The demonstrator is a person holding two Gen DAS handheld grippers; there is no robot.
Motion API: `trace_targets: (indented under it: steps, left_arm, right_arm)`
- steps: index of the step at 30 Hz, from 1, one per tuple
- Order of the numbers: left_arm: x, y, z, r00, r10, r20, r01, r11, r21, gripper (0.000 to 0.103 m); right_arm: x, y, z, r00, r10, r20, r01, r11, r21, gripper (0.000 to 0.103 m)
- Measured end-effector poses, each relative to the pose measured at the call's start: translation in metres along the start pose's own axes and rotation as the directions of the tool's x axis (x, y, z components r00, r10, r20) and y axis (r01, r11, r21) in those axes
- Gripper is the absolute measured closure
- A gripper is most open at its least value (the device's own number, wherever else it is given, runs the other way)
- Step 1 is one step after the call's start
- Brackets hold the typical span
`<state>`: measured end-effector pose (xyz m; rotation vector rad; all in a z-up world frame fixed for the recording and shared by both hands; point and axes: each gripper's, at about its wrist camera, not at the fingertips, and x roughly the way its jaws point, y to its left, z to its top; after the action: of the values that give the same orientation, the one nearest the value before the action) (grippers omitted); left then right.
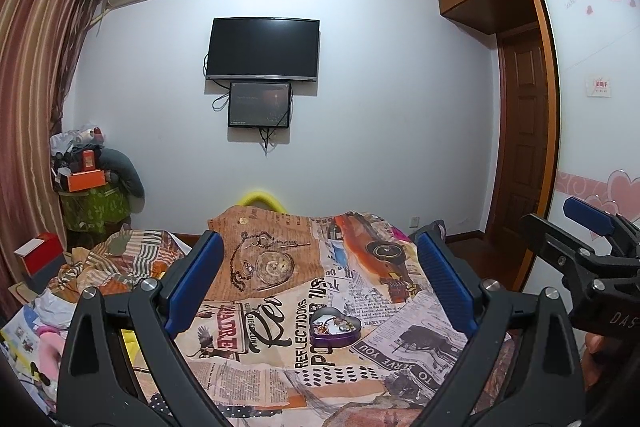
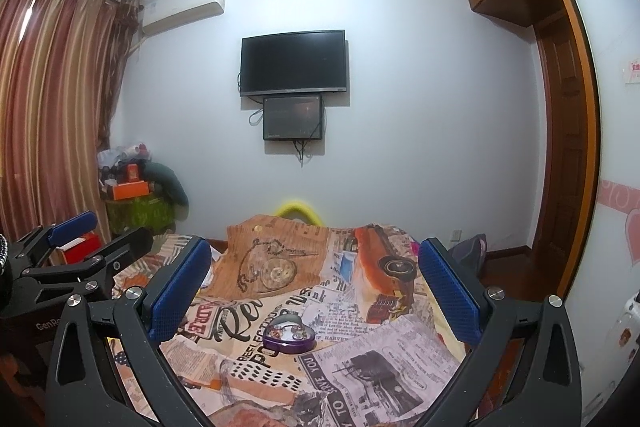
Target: Organize jewelry
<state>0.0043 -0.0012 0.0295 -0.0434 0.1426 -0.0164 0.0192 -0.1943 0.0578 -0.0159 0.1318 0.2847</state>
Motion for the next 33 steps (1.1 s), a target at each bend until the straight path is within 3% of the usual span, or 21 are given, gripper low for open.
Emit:
trace_targets:
  steps: [33]
  left_arm:
    - [0.0095,0.0001,-0.0030,0.999,-0.020,-0.031,0.020,1.000,-0.003,0.003]
  right_arm:
    - [0.0033,-0.0006,0.0011,1.000,0.000,-0.024,0.000,1.000,0.011,0.000]
